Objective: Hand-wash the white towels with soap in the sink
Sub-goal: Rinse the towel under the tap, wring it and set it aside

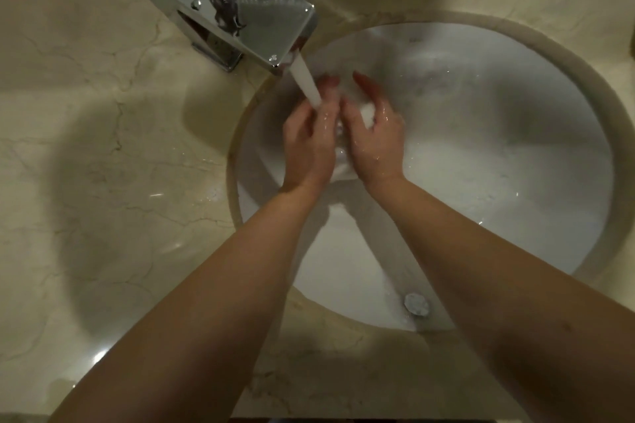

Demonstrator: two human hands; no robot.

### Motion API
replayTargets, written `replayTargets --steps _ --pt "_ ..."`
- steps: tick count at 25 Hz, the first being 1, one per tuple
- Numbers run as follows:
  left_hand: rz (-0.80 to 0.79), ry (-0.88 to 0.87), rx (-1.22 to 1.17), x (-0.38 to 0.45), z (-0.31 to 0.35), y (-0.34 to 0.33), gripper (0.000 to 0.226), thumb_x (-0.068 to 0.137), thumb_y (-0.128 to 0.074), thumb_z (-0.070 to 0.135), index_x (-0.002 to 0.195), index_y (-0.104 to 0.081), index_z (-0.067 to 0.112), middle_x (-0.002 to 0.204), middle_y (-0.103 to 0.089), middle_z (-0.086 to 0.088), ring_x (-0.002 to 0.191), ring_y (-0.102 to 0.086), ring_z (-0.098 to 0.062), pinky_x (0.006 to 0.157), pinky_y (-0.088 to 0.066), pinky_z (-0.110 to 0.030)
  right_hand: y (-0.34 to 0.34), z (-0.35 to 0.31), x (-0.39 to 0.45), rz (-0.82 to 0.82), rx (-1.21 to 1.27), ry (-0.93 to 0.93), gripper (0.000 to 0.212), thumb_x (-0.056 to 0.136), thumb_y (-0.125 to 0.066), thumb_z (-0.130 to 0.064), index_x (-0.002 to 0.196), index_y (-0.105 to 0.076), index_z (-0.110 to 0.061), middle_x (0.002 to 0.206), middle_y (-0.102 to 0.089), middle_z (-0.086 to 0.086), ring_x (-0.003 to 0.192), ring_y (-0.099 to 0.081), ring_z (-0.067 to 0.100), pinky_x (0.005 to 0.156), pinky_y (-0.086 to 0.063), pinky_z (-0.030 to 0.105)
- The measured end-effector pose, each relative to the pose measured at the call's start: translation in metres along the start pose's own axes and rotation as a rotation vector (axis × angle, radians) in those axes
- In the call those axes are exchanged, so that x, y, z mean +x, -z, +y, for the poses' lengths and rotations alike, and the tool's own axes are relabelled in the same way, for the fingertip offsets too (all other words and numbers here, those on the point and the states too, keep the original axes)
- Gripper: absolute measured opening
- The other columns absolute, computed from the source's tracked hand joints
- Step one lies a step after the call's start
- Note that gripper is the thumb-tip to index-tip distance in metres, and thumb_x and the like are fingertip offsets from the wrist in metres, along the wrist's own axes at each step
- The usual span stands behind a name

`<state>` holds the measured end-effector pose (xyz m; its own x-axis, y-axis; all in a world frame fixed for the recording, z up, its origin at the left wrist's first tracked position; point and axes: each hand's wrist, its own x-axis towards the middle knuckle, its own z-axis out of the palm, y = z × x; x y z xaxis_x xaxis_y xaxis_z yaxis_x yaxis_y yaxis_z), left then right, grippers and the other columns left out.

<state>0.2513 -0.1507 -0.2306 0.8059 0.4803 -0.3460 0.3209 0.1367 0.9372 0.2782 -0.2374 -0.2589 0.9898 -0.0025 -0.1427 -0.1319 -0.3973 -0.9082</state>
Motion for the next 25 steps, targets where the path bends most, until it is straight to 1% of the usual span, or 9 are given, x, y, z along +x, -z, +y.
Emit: replayTargets --steps 2,4,7,10,15,18,21,23,25 --pt "-0.082 -0.123 0.089 0.006 -0.01 0.001 0.042 0.099 -0.048 0.031 0.124 -0.065 0.002 0.125 -0.068 -0.007 0.122 -0.06 -0.008 0.104 -0.044 -0.023 -0.004 0.003 0.002 0.0 0.009 -0.034 0.064 0.085 -0.049 -0.057 0.132 -0.059 -0.015 0.126 -0.066 0.004 0.116 -0.06 0.019 0.101 -0.047 0.035" --pt "-0.082 -0.205 0.196 0.015 -0.019 -0.008 0.05 0.095 -0.044 0.039 0.122 -0.068 0.005 0.124 -0.069 -0.004 0.123 -0.06 -0.011 0.108 -0.043 -0.028 -0.01 0.01 -0.004 0.048 0.006 -0.036 0.067 0.085 -0.048 -0.055 0.134 -0.056 -0.009 0.129 -0.064 0.009 0.119 -0.059 0.023 0.103 -0.046 0.038" --pt "0.02 -0.125 0.254 0.027 -0.021 -0.02 0.043 0.093 -0.046 0.039 0.104 -0.074 0.01 0.095 -0.071 0.012 0.092 -0.06 0.015 0.085 -0.041 -0.005 -0.013 0.013 -0.005 0.115 0.062 -0.101 0.071 0.083 -0.05 -0.056 0.136 -0.054 -0.008 0.13 -0.063 0.009 0.121 -0.057 0.018 0.104 -0.043 0.025" --pt "0.117 -0.182 0.364 0.031 -0.026 -0.027 0.042 0.093 -0.046 0.038 0.089 -0.075 0.01 0.083 -0.071 0.005 0.081 -0.059 0.005 0.07 -0.033 0.001 -0.011 0.015 0.003 0.132 0.038 -0.163 0.066 0.085 -0.053 -0.054 0.131 -0.057 -0.007 0.123 -0.066 0.009 0.114 -0.059 0.016 0.093 -0.038 0.014" --pt "0.326 -0.337 0.652 0.04 -0.037 -0.039 0.05 0.094 -0.041 0.042 0.071 -0.068 0.007 0.07 -0.068 -0.013 0.068 -0.063 -0.026 0.06 -0.033 -0.024 -0.009 0.027 0.026 0.097 -0.096 -0.201 0.05 0.087 -0.052 -0.059 0.097 -0.063 -0.012 0.084 -0.064 -0.003 0.081 -0.064 0.018 0.068 -0.039 0.019" --pt "0.374 -0.441 0.753 0.044 -0.042 -0.042 0.045 0.093 -0.043 0.036 0.073 -0.071 0.007 0.071 -0.07 -0.011 0.069 -0.065 -0.029 0.063 -0.037 -0.026 -0.008 0.037 0.034 0.091 -0.119 -0.124 0.051 0.088 -0.045 -0.057 0.084 -0.062 -0.009 0.07 -0.06 -0.003 0.063 -0.055 0.013 0.058 -0.033 0.018" --pt "0.38 -0.597 0.771 0.051 -0.048 -0.04 0.034 0.09 -0.048 0.022 0.08 -0.075 0.003 0.077 -0.073 -0.013 0.074 -0.069 -0.031 0.072 -0.05 -0.034 -0.01 0.048 0.046 0.048 -0.281 -0.024 0.036 0.095 -0.052 -0.041 0.085 -0.064 -0.009 0.071 -0.061 0.002 0.062 -0.049 0.009 0.058 -0.027 0.005" --pt "0.378 -0.645 0.799 0.051 -0.051 -0.043 0.031 0.09 -0.05 0.017 0.079 -0.074 0.001 0.077 -0.072 -0.014 0.074 -0.068 -0.031 0.079 -0.046 -0.036 -0.008 0.05 0.053 0.012 -0.399 0.002 0.028 0.097 -0.052 -0.03 0.091 -0.065 -0.006 0.08 -0.067 0.012 0.067 -0.047 0.008 0.062 -0.026 0.001" --pt "0.386 -0.666 0.852 0.046 -0.048 -0.046 0.032 0.091 -0.05 0.017 0.075 -0.072 0.0 0.074 -0.07 -0.016 0.071 -0.068 -0.032 0.078 -0.044 -0.035 -0.005 0.042 0.049 0.021 -0.298 -0.007 0.031 0.097 -0.045 -0.022 0.097 -0.064 0.003 0.086 -0.066 0.024 0.071 -0.052 0.022 0.064 -0.03 0.014"
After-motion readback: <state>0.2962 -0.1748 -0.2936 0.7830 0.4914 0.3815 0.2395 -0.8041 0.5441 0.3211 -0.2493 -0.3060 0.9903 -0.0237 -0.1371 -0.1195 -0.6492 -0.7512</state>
